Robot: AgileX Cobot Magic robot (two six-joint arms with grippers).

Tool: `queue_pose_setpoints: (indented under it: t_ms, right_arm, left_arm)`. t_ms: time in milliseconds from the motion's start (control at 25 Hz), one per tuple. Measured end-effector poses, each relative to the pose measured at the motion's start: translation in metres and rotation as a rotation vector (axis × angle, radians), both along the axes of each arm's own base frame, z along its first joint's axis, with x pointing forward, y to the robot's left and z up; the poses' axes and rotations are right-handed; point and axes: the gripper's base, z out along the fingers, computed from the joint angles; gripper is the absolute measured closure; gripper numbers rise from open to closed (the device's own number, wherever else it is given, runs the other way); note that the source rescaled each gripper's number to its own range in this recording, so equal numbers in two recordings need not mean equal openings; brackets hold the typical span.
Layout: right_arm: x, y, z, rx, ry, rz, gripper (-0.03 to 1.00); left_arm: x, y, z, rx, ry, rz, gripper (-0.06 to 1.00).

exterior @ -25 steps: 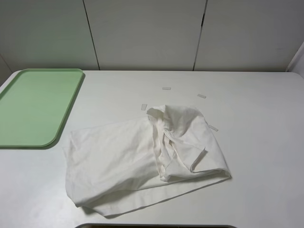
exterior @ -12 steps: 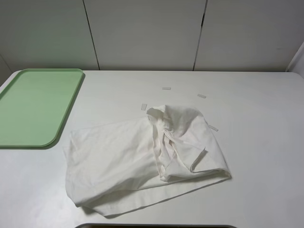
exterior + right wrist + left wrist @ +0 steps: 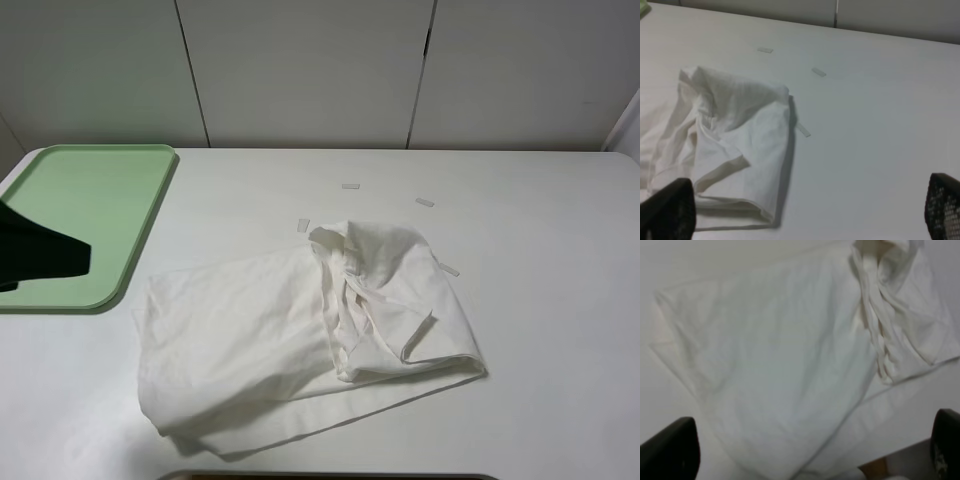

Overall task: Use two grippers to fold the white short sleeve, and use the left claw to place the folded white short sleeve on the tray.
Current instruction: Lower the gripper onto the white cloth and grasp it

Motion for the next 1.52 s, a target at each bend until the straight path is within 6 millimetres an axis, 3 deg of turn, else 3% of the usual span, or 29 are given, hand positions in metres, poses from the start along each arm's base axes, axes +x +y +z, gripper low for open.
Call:
queue_pose_setpoints:
  t_ms: [160,320,480,640,800,1160,1520]
  right_arm:
    - [0.0,0.0,0.0,0.0,0.0,0.0,-0.03]
    - [0.0,0.0,0.0,0.0,0.0,0.0,-0.03]
    - [0.0,0.0,0.0,0.0,0.0,0.0,-0.03]
    - [0.0,0.0,0.0,0.0,0.0,0.0,-0.03]
    - [0.0,0.0,0.0,0.0,0.0,0.0,-0.03]
    - [0.0,0.0,0.0,0.0,0.0,0.0,-0.03]
    - [0.0,0.0,0.0,0.0,0.0,0.0,-0.03]
  left_arm:
    - [0.036,-0.006,-0.024,-0.048,0.161,-0.028,0.04]
    - [0.048,-0.007,-0.034,-0.062,0.211,-0.029,0.04]
    - [0.066,-0.007,-0.067,-0.055,0.344,-0.016,0.04]
    - [0.069,-0.005,-0.088,-0.034,0.419,-0.007,0.04]
    - [0.07,-0.002,-0.124,0.006,0.541,0.008,0.05]
    - [0.079,-0.003,-0.155,0.034,0.593,0.009,0.05]
    - [0.083,-0.019,-0.187,0.039,0.66,-0.012,0.07]
